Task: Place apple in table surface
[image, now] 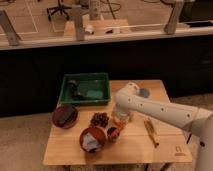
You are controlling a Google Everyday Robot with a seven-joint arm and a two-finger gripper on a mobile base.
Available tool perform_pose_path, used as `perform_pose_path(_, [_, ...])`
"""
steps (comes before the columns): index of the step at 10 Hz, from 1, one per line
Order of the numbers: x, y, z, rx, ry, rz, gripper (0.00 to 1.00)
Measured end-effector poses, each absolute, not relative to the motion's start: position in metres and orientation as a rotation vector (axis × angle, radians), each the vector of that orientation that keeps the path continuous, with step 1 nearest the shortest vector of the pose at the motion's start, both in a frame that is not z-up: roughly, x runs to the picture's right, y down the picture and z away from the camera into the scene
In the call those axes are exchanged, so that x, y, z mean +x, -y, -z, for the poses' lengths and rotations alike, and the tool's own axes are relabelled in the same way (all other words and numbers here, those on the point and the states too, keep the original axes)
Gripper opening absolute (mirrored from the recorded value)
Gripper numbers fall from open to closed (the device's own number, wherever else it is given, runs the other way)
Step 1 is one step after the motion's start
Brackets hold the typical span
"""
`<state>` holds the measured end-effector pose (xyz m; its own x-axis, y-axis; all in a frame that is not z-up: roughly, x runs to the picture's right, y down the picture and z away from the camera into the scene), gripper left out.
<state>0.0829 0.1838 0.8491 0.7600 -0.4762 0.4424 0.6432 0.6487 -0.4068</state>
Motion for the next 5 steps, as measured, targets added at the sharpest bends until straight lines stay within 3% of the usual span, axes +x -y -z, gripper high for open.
perform_pose_path(5, [0.079, -0.145, -0.818, -0.526, 0.304, 0.65, 0.8])
